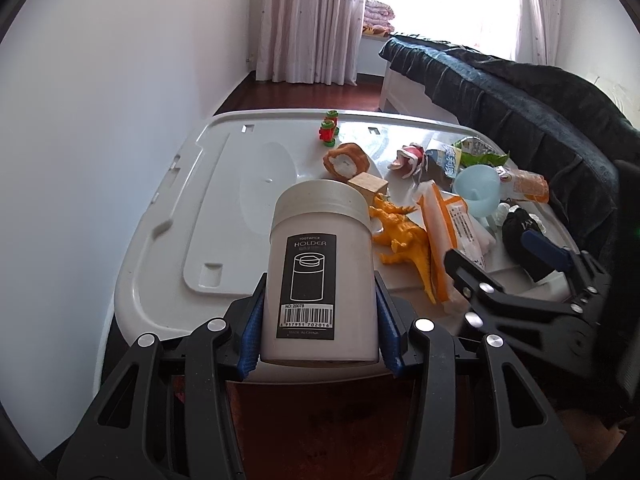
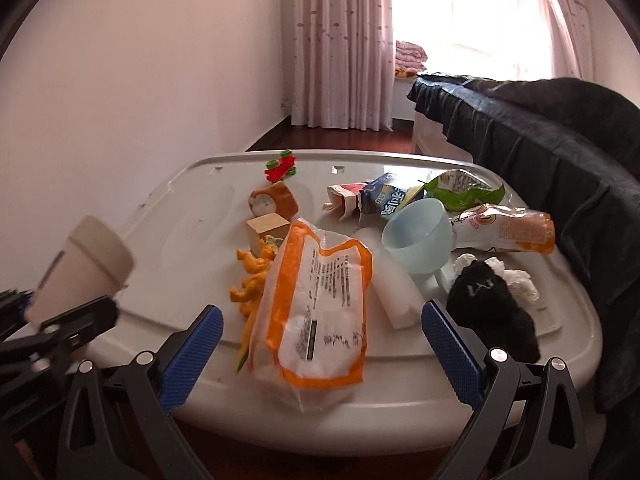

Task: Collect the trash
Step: 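Grasp the white jar with the left tool while the right tool grasps the orange-white bread bag, then lower both tools over the orange bin and open them to drop the jar and bag, then grasp the yellow toy dinosaur with the left tool while the right tool grasps the black sock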

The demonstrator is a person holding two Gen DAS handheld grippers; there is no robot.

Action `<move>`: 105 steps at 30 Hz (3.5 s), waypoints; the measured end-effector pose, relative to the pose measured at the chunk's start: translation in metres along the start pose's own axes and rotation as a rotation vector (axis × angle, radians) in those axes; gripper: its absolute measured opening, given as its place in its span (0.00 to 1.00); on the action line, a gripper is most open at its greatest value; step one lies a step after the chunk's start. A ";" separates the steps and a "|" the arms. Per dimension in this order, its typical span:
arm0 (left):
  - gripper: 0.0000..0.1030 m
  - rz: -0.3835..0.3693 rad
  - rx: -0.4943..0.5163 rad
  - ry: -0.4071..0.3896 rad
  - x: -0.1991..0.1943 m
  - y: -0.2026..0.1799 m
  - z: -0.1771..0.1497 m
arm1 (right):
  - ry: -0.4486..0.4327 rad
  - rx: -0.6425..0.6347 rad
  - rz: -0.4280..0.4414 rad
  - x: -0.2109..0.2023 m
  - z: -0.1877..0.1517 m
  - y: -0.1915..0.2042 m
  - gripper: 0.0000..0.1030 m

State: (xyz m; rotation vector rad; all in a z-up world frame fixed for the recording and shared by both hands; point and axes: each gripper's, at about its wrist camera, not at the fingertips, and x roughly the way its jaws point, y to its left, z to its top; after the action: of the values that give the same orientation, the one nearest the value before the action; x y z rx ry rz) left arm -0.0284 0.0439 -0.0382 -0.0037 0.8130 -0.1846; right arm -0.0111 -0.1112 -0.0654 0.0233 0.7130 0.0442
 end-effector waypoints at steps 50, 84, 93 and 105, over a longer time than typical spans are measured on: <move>0.70 -0.095 -0.006 0.285 -0.045 -0.030 -0.107 | 0.415 0.019 0.152 -0.119 -0.126 -0.033 0.78; 0.60 -0.017 0.013 0.137 0.123 -0.081 0.033 | 0.021 0.099 -0.136 -0.072 -0.013 -0.122 0.95; 0.47 -0.010 -0.009 0.130 0.118 -0.070 0.028 | 0.046 0.111 -0.144 -0.054 -0.016 -0.128 0.95; 0.47 -0.059 -0.023 0.076 0.057 -0.064 0.006 | 0.078 0.003 -0.177 0.007 -0.009 -0.114 0.94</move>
State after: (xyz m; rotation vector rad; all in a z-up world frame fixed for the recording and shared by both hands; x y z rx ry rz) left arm 0.0037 -0.0286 -0.0701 -0.0425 0.8916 -0.2323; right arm -0.0086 -0.2247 -0.0810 -0.0387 0.7907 -0.1259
